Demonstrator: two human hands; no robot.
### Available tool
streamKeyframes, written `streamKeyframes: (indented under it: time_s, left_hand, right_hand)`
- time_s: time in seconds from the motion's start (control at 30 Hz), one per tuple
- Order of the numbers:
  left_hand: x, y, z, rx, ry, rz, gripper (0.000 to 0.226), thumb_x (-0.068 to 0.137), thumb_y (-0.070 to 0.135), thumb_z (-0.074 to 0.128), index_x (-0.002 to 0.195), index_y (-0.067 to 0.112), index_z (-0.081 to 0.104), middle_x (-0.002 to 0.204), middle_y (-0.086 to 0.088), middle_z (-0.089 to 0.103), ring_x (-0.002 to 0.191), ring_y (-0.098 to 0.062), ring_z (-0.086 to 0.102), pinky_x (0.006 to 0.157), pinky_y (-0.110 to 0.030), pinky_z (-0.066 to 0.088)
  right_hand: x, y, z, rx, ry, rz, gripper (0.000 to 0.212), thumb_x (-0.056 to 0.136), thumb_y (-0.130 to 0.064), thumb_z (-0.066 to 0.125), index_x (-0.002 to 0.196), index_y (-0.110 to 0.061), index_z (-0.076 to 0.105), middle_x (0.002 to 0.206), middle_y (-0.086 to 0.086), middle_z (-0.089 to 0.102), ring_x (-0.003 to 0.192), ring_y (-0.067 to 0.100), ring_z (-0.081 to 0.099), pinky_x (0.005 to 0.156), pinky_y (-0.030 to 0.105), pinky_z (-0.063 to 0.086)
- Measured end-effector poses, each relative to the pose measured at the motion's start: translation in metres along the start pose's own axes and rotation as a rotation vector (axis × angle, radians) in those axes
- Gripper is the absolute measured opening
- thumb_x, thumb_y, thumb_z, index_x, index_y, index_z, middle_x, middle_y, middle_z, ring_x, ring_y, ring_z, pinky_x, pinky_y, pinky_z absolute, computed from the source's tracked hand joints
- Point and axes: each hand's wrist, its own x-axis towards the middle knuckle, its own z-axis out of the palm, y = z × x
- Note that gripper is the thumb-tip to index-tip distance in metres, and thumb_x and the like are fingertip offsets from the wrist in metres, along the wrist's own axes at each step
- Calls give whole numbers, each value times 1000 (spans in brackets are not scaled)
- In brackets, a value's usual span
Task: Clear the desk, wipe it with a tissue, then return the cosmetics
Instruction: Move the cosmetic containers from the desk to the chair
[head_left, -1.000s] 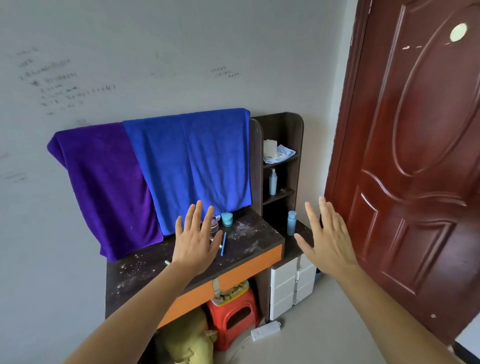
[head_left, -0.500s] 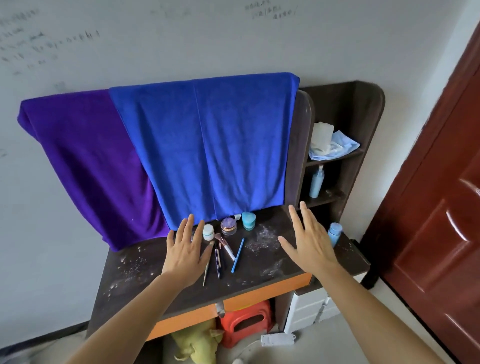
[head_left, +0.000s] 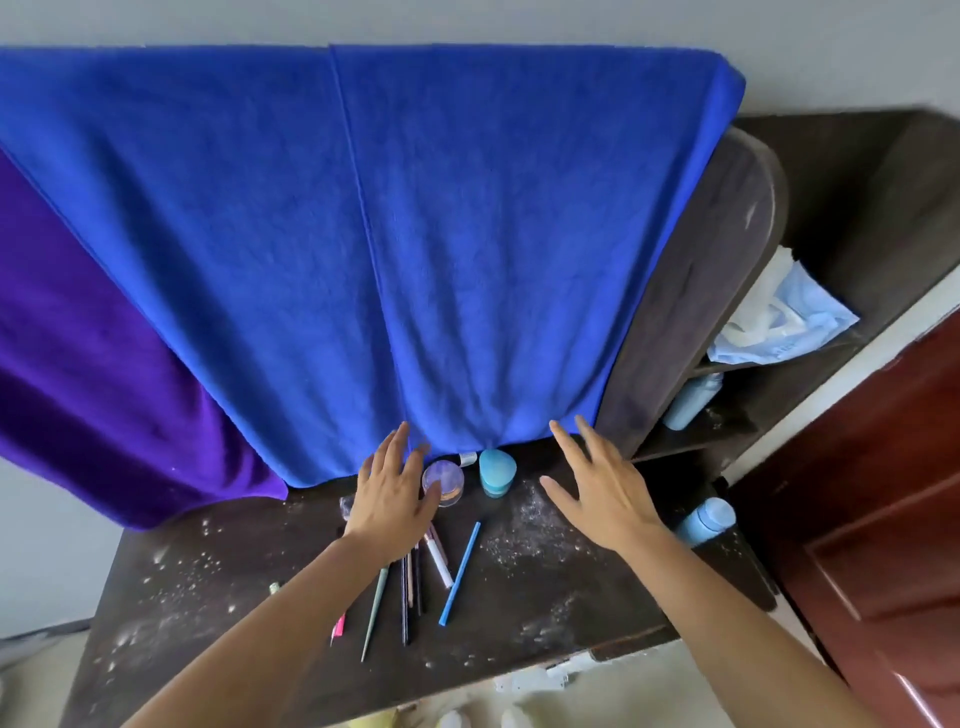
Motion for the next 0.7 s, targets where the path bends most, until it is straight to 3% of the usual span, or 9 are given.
streamKeyframes:
  time_s: [0.13,0.3,0.5,0.6,0.7]
  left_hand:
    - [16,-5,35,-141,-62,-55,44,88,19,68,131,12,62,154,-19,36,137,-41,40,107,-48,39]
    - [27,-7,77,-274,-108,-201,47,86,15,69,132,16,61,152,-14,38,126,-39,50,102,-43,46]
    - [51,-13,120,-339,-162,-341,63,88,27,69,146,18,44,156,-10,33,140,-31,37,107,-45,41]
    - [59,-17,137,-378,-143,-413,69,87,30,71,148,16,42,154,-11,36,143,-27,34,112,-44,36]
    - [62,-21,147,-423,-106,-448,68,83,28,74,144,15,46,145,-8,48,134,-24,45,109,-34,38]
  right_hand:
    - [30,10,39,50,-81,-70,73,94,-62,48,157,-37,21,162,9,27,137,33,42,94,44,51]
    - [55,6,92,160,-205,-97,78,89,-60,57,156,-42,22,164,2,23,138,28,42,91,42,52]
    - [76,-7,134,309,-260,-60,89,84,-59,65,158,-37,19,162,-2,26,142,23,37,101,42,50]
    - [84,-12,150,410,-253,9,95,80,-58,71,157,-29,23,154,-1,42,137,23,43,99,42,50]
    - [87,-19,160,493,-209,117,92,71,-56,80,149,-29,39,134,0,61,122,23,55,92,39,51]
